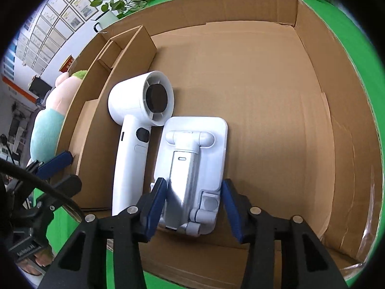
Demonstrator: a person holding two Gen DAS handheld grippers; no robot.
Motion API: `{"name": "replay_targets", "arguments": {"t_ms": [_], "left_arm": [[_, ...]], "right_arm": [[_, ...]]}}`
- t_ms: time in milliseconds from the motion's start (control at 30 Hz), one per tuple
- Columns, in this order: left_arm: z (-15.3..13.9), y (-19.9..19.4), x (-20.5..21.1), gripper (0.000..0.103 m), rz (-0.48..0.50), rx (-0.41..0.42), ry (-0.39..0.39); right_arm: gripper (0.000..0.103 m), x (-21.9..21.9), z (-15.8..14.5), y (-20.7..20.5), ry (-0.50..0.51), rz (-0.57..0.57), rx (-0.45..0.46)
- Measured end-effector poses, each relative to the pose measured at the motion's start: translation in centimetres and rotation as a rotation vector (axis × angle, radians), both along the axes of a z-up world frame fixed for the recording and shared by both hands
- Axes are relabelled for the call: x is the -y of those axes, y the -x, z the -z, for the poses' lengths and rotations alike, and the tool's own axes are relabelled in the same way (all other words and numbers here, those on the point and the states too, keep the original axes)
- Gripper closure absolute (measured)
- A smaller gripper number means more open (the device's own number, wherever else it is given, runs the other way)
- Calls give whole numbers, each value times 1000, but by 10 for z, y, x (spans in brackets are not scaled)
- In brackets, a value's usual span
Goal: Organize objects
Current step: 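Lower the phone stand beside the hair dryer and open the right tool, then move the right tool toward the white medicine box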
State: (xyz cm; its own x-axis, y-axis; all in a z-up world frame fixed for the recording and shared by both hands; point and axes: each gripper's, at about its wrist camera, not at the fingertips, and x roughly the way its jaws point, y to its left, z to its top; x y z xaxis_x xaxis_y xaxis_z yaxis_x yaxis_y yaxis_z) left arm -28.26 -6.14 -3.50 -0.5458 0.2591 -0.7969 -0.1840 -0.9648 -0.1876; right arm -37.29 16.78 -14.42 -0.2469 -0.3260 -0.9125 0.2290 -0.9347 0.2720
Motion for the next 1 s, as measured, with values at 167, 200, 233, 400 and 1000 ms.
{"name": "replay_targets", "arguments": {"t_ms": [167, 200, 233, 400, 1000], "left_arm": [[3, 5, 3, 49, -9, 17, -8], [2, 6, 2, 49, -11, 20, -7], [2, 6, 1, 49, -12, 23, -5], [1, 1, 2, 49, -14, 19, -2], [-63, -107, 14, 1, -168, -406, 77]], "right_arm": [[57, 9, 0, -4, -16, -23, 2], [57, 10, 0, -5, -16, -32, 1], [57, 13, 1, -7, -24, -41, -2], [56, 14, 0, -12, -39, -40, -24], [15, -45, -80, -186, -52, 148, -671]]}}
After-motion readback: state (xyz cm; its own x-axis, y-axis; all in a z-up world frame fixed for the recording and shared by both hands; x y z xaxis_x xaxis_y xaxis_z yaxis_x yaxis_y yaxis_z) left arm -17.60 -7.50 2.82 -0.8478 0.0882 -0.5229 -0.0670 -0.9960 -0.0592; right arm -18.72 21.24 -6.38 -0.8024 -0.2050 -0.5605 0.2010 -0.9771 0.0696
